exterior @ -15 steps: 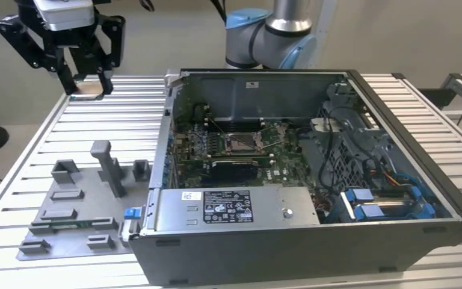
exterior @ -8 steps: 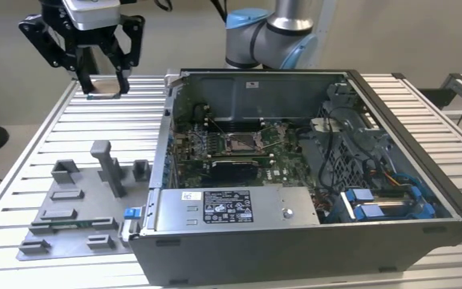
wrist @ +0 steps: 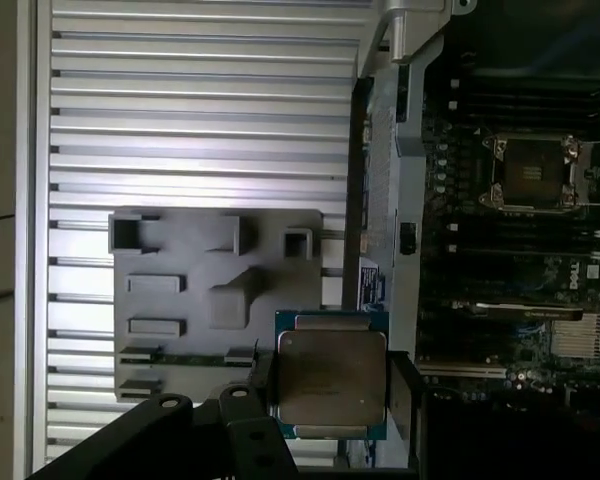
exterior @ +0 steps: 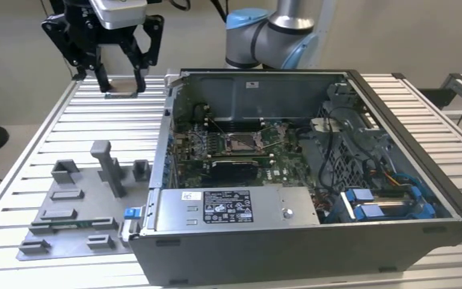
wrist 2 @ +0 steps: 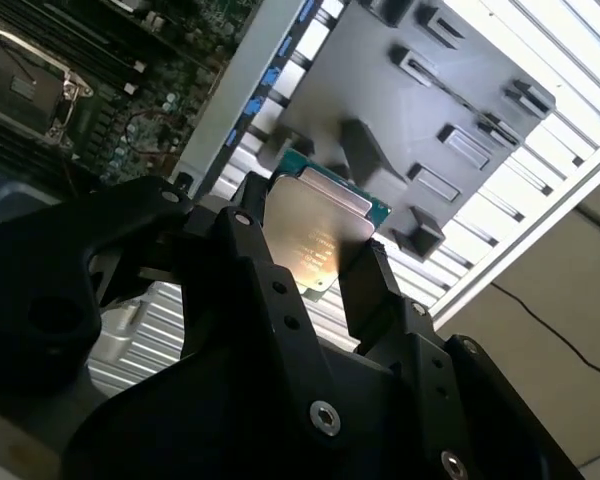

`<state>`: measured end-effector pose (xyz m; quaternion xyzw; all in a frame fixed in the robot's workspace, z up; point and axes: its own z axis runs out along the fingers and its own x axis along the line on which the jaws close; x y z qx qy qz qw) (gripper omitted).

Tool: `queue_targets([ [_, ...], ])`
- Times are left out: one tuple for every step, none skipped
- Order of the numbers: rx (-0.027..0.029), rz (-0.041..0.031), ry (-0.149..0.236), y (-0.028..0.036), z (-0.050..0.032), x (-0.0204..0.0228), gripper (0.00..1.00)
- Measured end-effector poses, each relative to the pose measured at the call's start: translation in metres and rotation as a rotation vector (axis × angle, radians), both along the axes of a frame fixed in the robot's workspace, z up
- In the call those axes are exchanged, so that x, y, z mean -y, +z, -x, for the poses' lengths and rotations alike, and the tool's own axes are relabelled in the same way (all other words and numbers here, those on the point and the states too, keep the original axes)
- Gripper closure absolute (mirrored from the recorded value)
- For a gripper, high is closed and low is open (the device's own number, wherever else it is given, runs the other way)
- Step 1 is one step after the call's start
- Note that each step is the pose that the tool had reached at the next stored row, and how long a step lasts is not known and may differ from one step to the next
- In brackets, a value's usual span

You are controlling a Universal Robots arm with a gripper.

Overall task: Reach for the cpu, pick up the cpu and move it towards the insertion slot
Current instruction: 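Pick up the cpu and move it towards the insertion slot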

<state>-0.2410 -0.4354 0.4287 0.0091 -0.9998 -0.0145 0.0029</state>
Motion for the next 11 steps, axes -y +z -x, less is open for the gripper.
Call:
queue_targets([
  [0.0, 0.0, 0.0, 0.0, -0.0029, -0.0002, 1.0],
  [-0.0002, 0.0, 0.0, 0.0, -0.006, -0.0003, 1.0],
  [-0.0003, 0.0, 0.0, 0.0, -0.0088, -0.0004, 1.0],
  [-0.0004, 0.0, 0.0, 0.0, -0.0116, -0.0005, 1.0],
  [-0.0005, -0.0001, 0.0, 0.0, -0.0144, -0.0005, 1.0],
  [-0.0003, -0.0001, 0.0, -0.0001, -0.0167, -0.0006, 1.0],
  [-0.0004, 0.0, 0.0, -0.0001, -0.0186, -0.0008, 1.0],
  [-0.0004, 0.0, 0.0, -0.0001, -0.0206, -0.0011, 1.0],
  [-0.0004, 0.0, 0.0, -0.0001, -0.0226, -0.0014, 1.0],
  [-0.0004, 0.0, 0.0, -0.0001, -0.0246, -0.0018, 1.0],
  [-0.0004, -0.0001, 0.0, -0.0001, -0.0262, -0.0023, 1.0],
])
